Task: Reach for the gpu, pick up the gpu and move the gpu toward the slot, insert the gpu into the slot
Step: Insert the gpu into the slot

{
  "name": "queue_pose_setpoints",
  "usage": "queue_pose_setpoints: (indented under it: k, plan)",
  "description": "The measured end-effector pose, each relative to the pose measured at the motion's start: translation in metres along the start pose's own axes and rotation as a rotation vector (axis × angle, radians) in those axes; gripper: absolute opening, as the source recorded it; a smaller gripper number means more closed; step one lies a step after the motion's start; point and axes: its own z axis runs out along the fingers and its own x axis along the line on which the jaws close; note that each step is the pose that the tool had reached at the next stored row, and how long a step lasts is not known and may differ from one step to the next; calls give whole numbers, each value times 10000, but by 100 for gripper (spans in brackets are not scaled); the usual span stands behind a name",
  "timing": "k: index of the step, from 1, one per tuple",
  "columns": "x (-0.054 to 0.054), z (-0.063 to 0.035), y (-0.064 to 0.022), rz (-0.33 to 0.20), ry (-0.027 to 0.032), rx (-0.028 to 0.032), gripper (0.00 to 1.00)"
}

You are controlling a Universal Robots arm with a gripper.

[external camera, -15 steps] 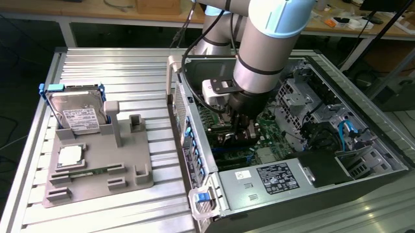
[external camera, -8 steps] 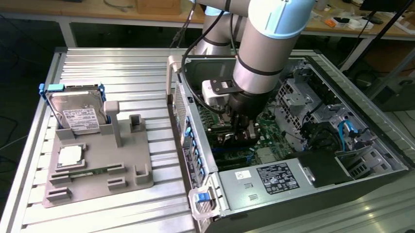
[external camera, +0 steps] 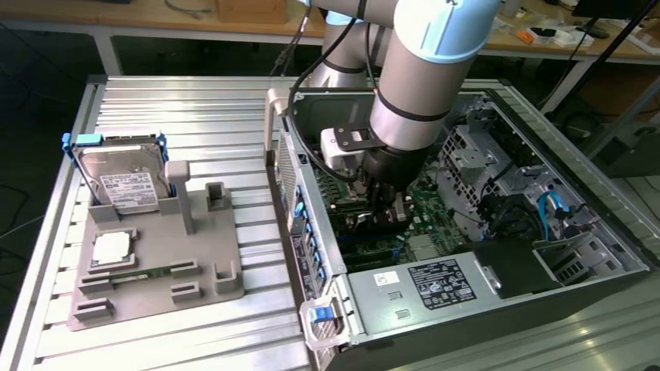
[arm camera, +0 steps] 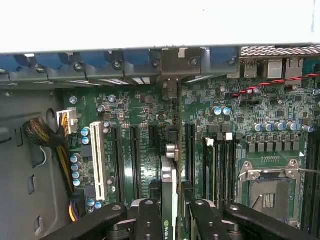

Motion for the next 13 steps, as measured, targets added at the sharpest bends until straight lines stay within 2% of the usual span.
queue_pose_setpoints:
  k: [13]
  plan:
    - [1, 38, 5, 2, -28, -2, 27]
